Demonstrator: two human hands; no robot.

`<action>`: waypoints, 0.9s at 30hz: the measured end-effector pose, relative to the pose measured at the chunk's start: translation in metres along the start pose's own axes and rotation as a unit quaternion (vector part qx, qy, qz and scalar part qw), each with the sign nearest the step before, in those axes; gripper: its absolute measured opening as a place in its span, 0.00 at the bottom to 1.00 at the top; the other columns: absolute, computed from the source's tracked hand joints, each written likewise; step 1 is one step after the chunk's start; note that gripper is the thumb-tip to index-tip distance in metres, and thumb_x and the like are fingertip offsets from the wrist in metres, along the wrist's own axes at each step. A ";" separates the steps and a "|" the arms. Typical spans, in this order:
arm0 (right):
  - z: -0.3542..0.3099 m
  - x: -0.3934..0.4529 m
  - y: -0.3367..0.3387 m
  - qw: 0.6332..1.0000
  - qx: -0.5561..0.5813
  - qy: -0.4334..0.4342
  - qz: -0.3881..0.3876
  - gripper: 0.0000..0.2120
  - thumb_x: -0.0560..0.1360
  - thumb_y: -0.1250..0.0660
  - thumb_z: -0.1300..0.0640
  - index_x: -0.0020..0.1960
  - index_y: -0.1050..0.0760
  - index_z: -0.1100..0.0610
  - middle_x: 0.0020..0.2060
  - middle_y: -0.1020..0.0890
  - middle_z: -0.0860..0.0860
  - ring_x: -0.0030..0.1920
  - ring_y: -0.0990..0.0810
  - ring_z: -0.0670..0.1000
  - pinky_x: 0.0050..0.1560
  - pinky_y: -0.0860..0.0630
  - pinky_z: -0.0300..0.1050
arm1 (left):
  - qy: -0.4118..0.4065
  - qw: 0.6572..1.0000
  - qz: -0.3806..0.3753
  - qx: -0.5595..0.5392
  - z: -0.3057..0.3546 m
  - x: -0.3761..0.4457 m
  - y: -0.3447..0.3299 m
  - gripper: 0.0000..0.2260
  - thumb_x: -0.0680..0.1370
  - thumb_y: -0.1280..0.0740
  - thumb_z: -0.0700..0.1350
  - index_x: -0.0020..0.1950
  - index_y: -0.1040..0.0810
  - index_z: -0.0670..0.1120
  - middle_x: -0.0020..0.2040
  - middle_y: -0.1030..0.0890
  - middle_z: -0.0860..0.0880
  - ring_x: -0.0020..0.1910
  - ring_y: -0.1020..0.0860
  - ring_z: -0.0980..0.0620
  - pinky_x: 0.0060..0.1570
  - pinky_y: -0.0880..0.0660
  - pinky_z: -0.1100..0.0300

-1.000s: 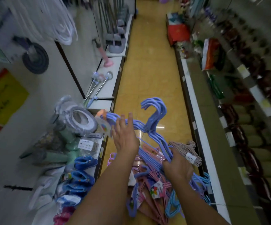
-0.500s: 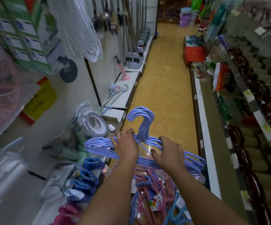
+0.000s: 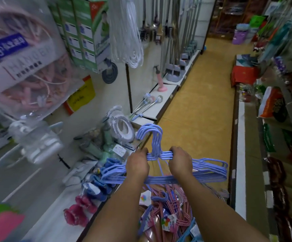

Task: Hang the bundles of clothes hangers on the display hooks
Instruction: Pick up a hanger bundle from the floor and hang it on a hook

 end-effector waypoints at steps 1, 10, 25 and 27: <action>-0.005 -0.001 0.000 1.000 -0.005 0.017 -0.001 0.14 0.74 0.40 0.65 0.58 0.27 0.56 0.53 0.23 0.55 0.55 0.25 0.58 0.53 0.32 0.48 | 0.013 1.000 0.005 -0.006 -0.004 -0.006 0.002 0.14 0.76 0.42 0.34 0.59 0.26 0.46 0.53 0.22 0.44 0.50 0.23 0.42 0.43 0.29 0.51; -0.066 -0.033 -0.009 0.989 0.034 0.129 -0.060 0.13 0.73 0.41 0.67 0.54 0.25 0.58 0.50 0.19 0.58 0.52 0.23 0.61 0.47 0.30 0.49 | 0.123 0.989 0.046 -0.062 -0.063 -0.059 0.036 0.13 0.76 0.40 0.37 0.59 0.30 0.48 0.50 0.20 0.42 0.46 0.23 0.40 0.40 0.28 0.50; -0.228 -0.193 -0.069 0.917 0.048 0.342 -0.200 0.09 0.75 0.41 0.66 0.50 0.27 0.56 0.47 0.18 0.58 0.49 0.21 0.61 0.42 0.30 0.48 | 0.347 0.926 0.138 -0.051 -0.224 -0.252 0.093 0.06 0.77 0.35 0.44 0.52 0.27 0.47 0.51 0.22 0.44 0.52 0.23 0.40 0.48 0.28 0.52; -0.246 -0.223 -0.074 0.908 0.047 0.365 -0.202 0.10 0.73 0.41 0.67 0.50 0.27 0.57 0.47 0.19 0.58 0.50 0.21 0.61 0.43 0.29 0.49 | 0.370 0.915 0.153 -0.048 -0.240 -0.286 0.101 0.07 0.77 0.36 0.45 0.54 0.27 0.47 0.50 0.20 0.43 0.51 0.22 0.40 0.47 0.27 0.52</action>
Point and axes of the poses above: each hand's wrist, its own x-axis towards the middle knuckle, its own y-axis out of the back of the hand, z = x × y, the point moved 1 cm from there along x, towards the middle knuckle
